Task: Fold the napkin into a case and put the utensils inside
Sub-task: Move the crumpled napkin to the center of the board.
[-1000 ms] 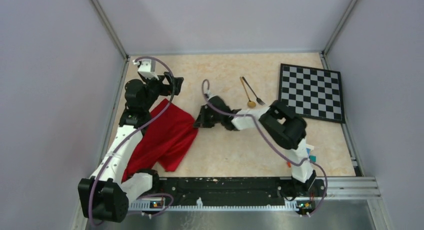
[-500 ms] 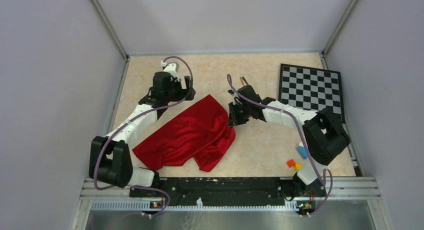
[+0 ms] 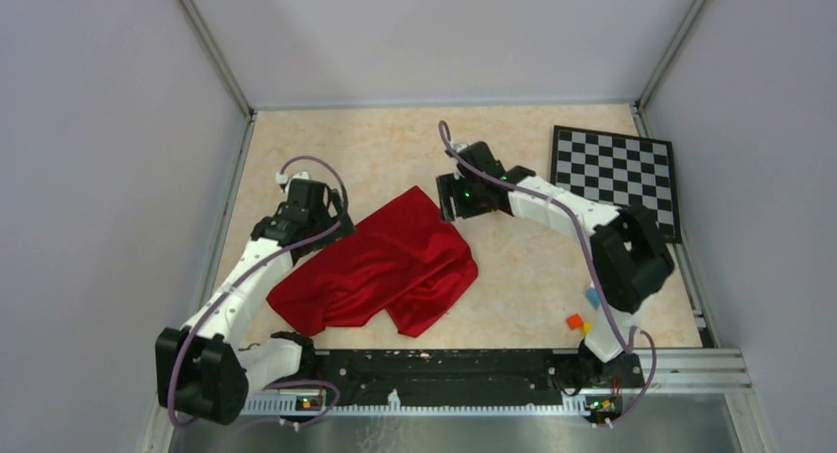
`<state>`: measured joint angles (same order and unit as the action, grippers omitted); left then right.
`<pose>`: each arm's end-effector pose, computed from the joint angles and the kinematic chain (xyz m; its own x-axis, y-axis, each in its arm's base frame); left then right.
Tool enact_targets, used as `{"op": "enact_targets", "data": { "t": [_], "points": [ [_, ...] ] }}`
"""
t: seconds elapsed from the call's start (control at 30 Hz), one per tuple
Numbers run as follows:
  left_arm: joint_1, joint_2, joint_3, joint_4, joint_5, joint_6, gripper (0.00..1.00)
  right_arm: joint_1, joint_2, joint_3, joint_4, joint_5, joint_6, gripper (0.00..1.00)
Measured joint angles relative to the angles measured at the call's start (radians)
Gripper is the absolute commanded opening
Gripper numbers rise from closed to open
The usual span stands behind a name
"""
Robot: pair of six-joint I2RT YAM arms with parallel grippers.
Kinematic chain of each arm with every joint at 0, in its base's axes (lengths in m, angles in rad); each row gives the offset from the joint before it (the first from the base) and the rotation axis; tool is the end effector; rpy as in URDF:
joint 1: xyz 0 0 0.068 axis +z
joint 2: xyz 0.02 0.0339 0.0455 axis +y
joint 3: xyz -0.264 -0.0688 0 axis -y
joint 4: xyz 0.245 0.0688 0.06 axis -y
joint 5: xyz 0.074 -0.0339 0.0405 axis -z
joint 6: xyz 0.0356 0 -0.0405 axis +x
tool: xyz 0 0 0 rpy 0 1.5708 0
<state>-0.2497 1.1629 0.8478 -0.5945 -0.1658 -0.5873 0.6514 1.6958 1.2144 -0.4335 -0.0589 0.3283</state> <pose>0.2280 -0.0521 0.2508 -0.7173 -0.3811 -0.5833 -0.3026 0.9245 -0.2318 0.2887 0.2228 0.2284 -0.8009 -0.2059 -0.5623 -0.3967 0.8858 0.2408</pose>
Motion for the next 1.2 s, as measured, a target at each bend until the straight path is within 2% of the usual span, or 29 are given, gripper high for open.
{"op": "enact_targets", "data": {
  "t": [0.1,0.2,0.23,0.3,0.47,0.5,0.7,0.77,0.83,0.87,0.97,1.07,1.2],
  "points": [
    [0.011,-0.09,-0.063,-0.016,0.001,-0.055,0.99,0.005,0.155,0.202,0.006,0.004,-0.002,0.64],
    [0.012,-0.132,-0.146,0.035,0.093,-0.078,0.99,0.022,0.309,0.387,0.001,0.051,-0.005,0.63],
    [0.01,-0.128,-0.178,0.067,0.144,-0.08,0.99,0.034,0.354,0.437,-0.009,0.084,-0.005,0.61],
    [-0.008,-0.087,-0.212,0.11,0.215,-0.085,0.99,0.062,0.407,0.476,-0.024,0.135,-0.002,0.5],
    [-0.058,0.076,-0.216,0.222,0.299,-0.095,0.99,0.111,0.415,0.395,-0.034,0.178,0.058,0.18],
    [-0.063,0.11,-0.216,0.251,0.31,-0.099,0.99,0.114,0.406,0.355,-0.024,0.179,0.073,0.14],
    [-0.128,0.289,-0.148,0.436,0.358,-0.14,0.99,0.103,0.258,0.093,0.039,0.214,0.19,0.13],
    [-0.167,0.366,-0.09,0.485,0.368,-0.146,0.99,0.093,0.197,0.01,0.066,0.212,0.229,0.13],
    [-0.204,0.436,-0.026,0.514,0.37,-0.146,0.99,0.082,0.121,-0.097,0.093,0.207,0.259,0.19],
    [-0.222,0.462,0.004,0.513,0.369,-0.145,0.99,0.077,0.08,-0.148,0.1,0.201,0.27,0.24],
    [-0.252,0.484,0.042,0.489,0.344,-0.126,0.99,0.066,-0.018,-0.246,0.085,0.186,0.262,0.47],
    [-0.254,0.454,0.042,0.418,0.29,-0.089,0.99,0.058,-0.054,-0.234,0.077,0.19,0.218,0.64],
    [-0.203,0.341,0.042,0.293,0.22,-0.027,0.99,0.025,-0.038,-0.121,0.044,0.204,0.142,0.68]
  ]
}}
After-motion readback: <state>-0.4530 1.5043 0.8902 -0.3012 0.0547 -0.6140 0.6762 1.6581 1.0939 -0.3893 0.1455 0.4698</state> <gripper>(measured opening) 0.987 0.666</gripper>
